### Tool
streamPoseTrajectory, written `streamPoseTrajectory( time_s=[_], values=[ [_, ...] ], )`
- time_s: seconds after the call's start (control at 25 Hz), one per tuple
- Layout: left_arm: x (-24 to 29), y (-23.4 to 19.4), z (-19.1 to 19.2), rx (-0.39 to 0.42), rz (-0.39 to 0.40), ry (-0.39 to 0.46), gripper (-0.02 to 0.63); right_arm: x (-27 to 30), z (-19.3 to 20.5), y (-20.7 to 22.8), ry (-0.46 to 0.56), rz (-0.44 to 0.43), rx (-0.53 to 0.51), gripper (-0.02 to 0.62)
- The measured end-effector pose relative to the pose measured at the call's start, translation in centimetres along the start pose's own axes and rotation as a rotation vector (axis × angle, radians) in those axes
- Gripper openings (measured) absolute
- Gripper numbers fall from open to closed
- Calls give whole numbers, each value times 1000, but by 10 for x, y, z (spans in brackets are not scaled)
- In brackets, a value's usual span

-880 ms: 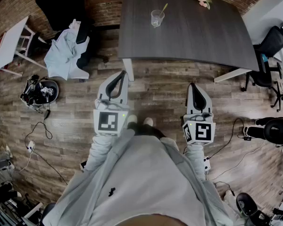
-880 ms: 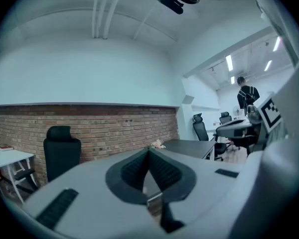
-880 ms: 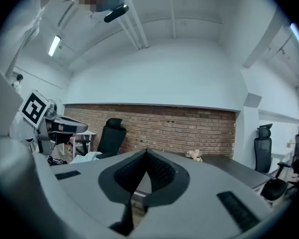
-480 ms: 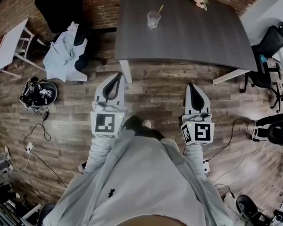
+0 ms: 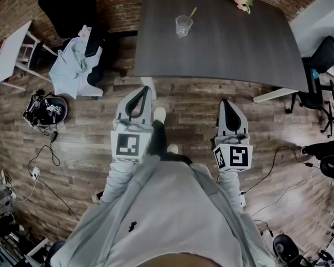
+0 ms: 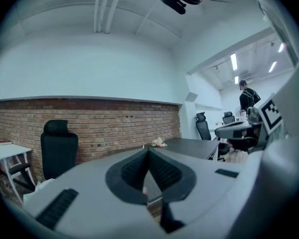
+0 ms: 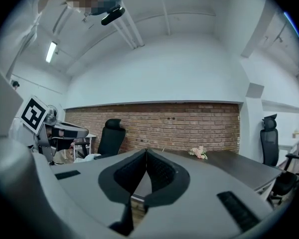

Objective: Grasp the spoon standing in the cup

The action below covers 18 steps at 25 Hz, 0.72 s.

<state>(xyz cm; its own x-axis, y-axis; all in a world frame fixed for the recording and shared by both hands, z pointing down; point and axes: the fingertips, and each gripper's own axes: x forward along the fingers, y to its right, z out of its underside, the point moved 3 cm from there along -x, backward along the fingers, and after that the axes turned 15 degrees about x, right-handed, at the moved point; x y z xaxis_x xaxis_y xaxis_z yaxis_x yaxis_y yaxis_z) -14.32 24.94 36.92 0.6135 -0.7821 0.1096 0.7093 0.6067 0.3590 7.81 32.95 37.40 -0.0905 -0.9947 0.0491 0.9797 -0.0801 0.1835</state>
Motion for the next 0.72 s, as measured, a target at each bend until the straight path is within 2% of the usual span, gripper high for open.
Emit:
streamPoseTrajectory(
  time_s=[0.44,0.72],
  values=[
    [136,-72,4,25,59,32,18,143,-18,31,-28,42,-21,17],
    [188,-113,19,47,92,24,18,204,-17,36,-43,80,-15,17]
  ],
)
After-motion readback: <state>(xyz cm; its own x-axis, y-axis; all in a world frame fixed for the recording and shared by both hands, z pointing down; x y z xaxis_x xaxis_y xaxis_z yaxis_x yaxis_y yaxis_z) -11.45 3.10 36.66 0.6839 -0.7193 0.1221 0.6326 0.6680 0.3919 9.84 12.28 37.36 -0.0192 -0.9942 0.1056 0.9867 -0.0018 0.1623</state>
